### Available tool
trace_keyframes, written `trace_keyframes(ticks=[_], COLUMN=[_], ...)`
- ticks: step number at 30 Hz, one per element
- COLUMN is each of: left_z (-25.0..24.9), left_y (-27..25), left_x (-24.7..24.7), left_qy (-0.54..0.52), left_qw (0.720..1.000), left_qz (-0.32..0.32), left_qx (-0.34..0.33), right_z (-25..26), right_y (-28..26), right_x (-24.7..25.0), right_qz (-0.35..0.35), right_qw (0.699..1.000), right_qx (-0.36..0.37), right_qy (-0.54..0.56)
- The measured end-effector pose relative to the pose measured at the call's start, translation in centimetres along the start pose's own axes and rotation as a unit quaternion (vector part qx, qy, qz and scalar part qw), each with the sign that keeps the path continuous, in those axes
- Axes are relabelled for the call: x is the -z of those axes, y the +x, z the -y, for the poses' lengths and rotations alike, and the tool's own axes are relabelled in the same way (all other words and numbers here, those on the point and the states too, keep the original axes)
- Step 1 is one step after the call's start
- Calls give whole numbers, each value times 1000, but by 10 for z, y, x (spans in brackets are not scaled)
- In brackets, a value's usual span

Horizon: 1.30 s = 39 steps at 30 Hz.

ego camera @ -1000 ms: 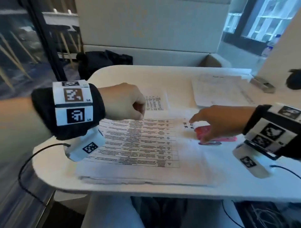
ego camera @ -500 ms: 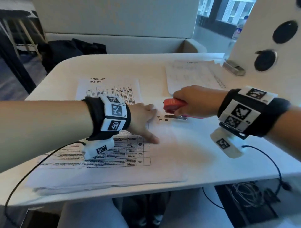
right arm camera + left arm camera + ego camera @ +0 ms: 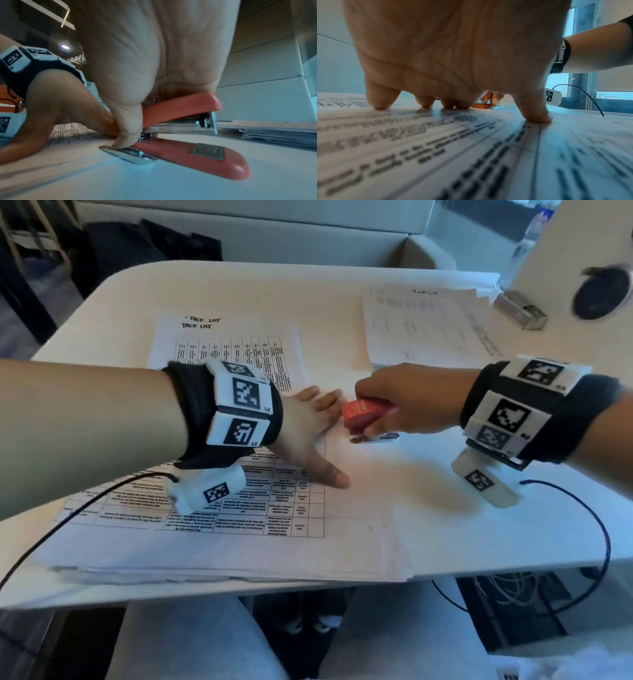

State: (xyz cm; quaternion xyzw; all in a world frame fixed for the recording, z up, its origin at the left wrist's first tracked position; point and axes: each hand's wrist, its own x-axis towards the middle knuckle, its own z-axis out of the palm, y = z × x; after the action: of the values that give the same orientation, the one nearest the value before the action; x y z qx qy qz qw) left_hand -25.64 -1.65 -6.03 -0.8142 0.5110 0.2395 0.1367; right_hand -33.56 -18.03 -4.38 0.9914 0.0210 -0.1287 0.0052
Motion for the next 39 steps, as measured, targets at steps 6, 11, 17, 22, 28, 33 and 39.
trace_keyframes(ticks=[6,11,17,22,28,33,39], left_z=[1,2,0,-1,-1,-4,-7], left_y=[0,1,-1,-3,-2,-5,-8], left_x=[-1,-2,-2,0,-1,1,4], left_qy=[-5,-11,-17,-15,-23,-13,-4], left_qw=[1000,1000,1000,1000,1000,1000,1000], left_qz=[0,0,-4,1,3,-8,-9], left_qx=[-1,0,5,9,10,-1,6], right_z=[4,5,5,9,8,13,16], right_y=[5,5,7,4,4,1,-7], right_x=[-3,-4,-3,-2,-4,-4,-2], right_qz=[-7,-46,3,-62,-26,-87,-163], right_qw=[1000,996,999,994,998,986,943], right_qx=[9,61,-6,59,14,96,199], right_qy=[-16,-52,-37,-62,-54,-104,-212])
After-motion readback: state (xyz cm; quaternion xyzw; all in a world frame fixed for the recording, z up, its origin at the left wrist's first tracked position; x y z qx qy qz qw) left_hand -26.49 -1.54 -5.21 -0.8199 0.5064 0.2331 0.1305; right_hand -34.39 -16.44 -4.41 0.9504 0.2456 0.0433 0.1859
